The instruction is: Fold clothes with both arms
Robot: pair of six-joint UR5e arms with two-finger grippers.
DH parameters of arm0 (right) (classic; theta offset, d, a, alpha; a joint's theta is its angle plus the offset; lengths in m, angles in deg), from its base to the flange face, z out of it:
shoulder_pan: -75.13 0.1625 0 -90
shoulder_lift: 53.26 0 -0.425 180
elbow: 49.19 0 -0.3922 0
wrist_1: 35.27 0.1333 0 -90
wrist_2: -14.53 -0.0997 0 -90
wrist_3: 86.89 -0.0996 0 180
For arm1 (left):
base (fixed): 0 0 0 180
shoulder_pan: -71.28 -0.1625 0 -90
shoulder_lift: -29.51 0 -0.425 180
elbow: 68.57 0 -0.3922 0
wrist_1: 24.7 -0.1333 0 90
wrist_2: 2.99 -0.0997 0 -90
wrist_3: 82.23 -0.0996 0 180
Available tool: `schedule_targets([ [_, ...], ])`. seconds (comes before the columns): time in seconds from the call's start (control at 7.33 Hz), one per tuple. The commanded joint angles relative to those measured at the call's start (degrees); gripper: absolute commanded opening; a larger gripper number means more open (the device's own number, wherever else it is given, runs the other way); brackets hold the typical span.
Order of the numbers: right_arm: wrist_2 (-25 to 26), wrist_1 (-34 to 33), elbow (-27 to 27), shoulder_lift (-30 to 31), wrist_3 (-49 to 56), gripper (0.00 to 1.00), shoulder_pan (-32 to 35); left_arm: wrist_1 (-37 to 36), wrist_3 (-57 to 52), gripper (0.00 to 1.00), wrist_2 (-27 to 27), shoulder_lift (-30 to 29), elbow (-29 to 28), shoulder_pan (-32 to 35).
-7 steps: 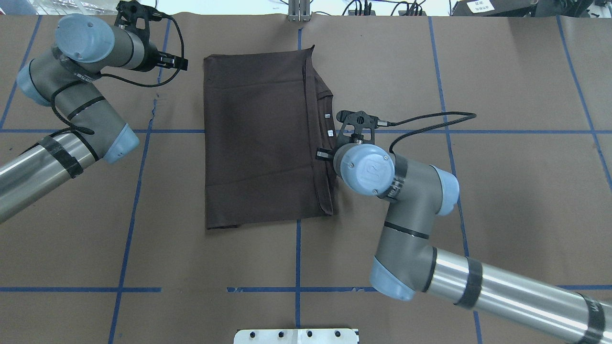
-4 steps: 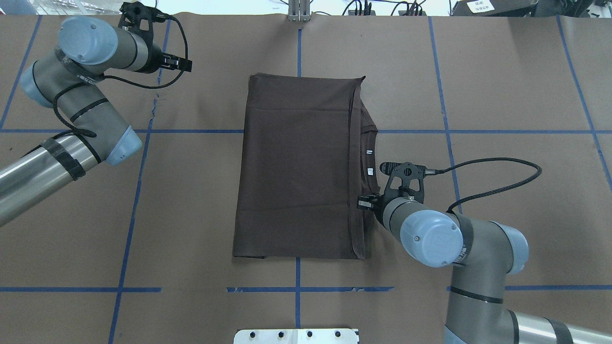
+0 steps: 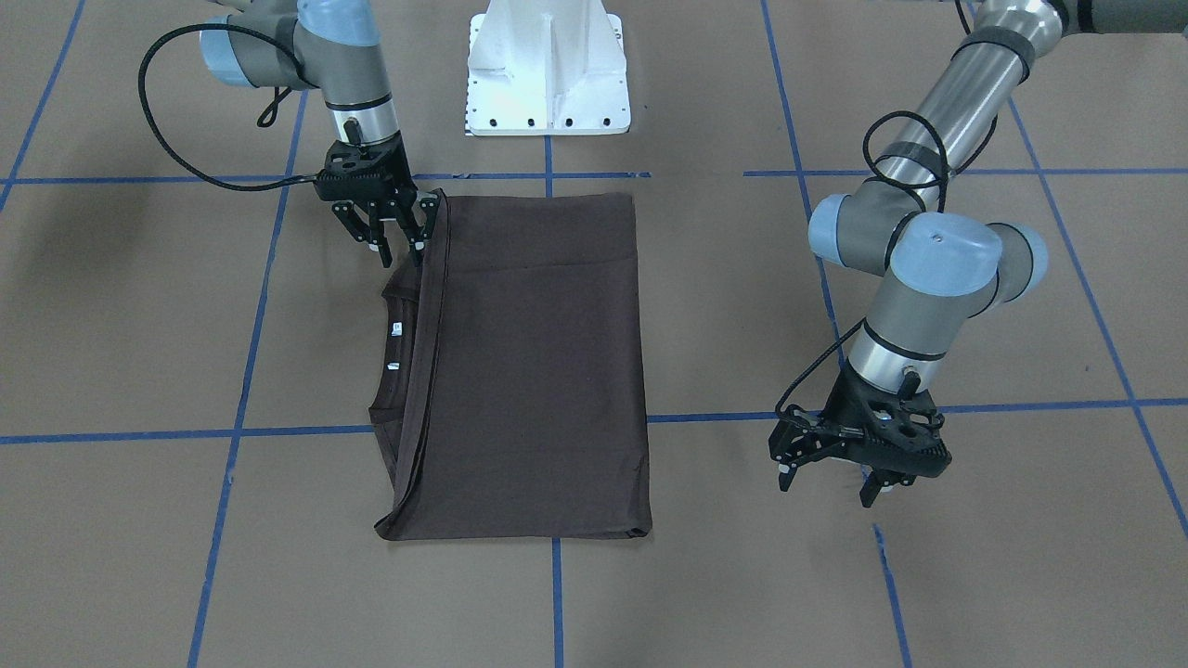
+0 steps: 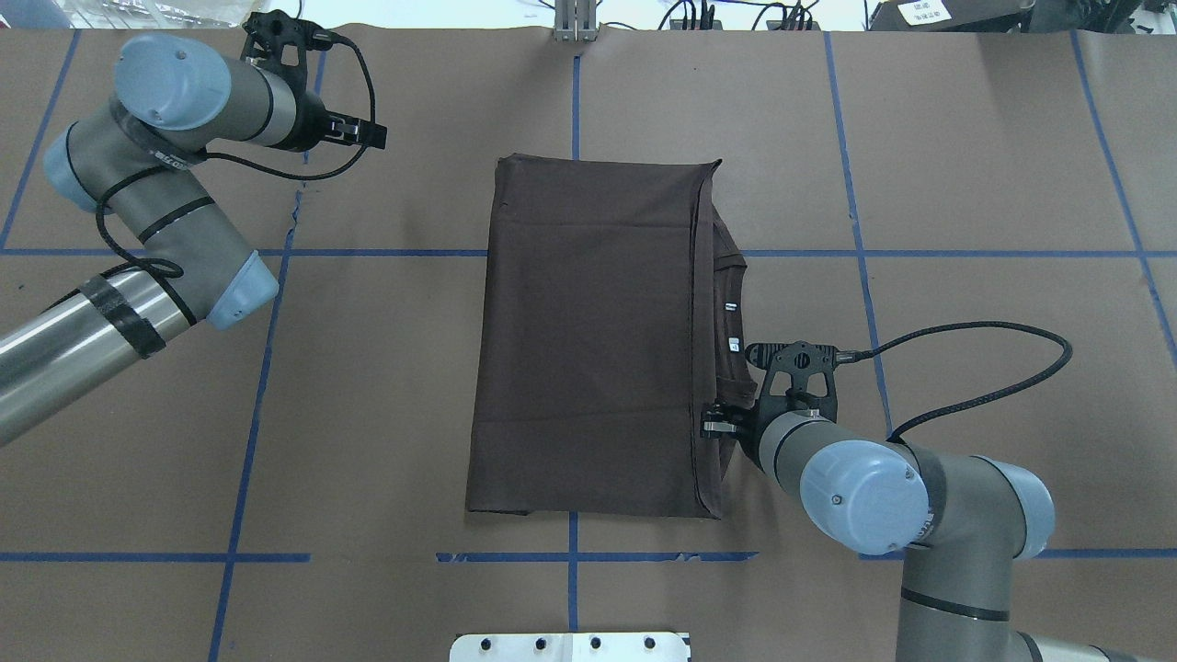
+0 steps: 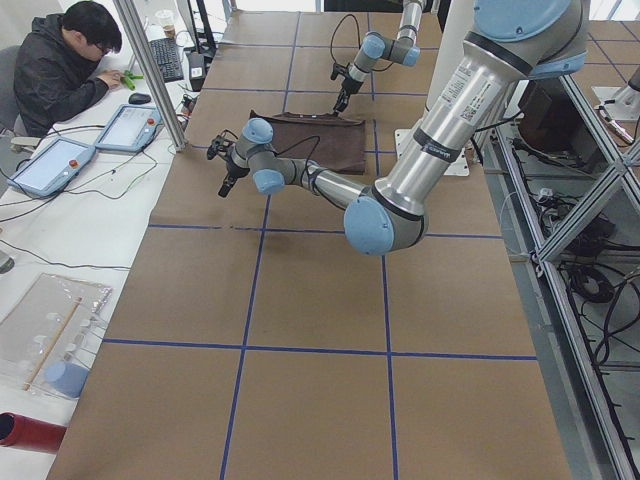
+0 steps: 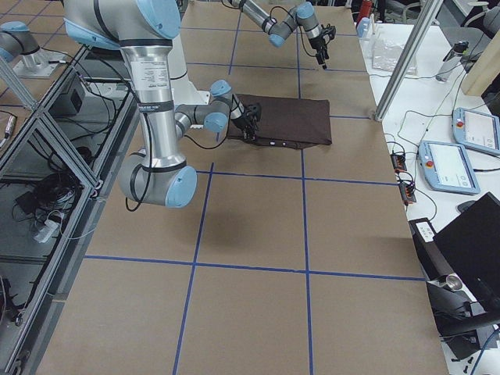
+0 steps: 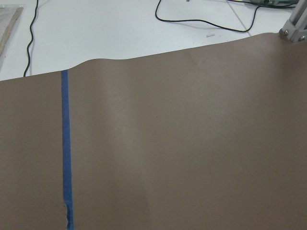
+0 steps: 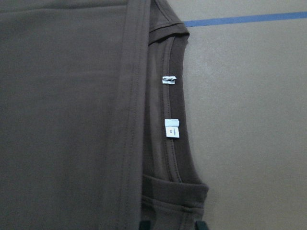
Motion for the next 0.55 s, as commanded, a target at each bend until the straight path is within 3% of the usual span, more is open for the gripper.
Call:
schedule_targets([
  [0.0,-0.6,-0.4,2.5,0.8,3.9,1.0,-0.7,-0.4,2.5,1.0,4.1,6.6,9.4,0.0],
  [0.14,3.1,-0.4,2.6,0.7,5.9,1.0,-4.4,-0.4,3.0,1.0,5.4,9.4,12.9,-0.1],
  [0.41,11.1,-0.6,2.6,0.8,9.3,1.0,-10.5,-0.4,3.0,1.0,5.4,10.9,13.9,-0.5],
])
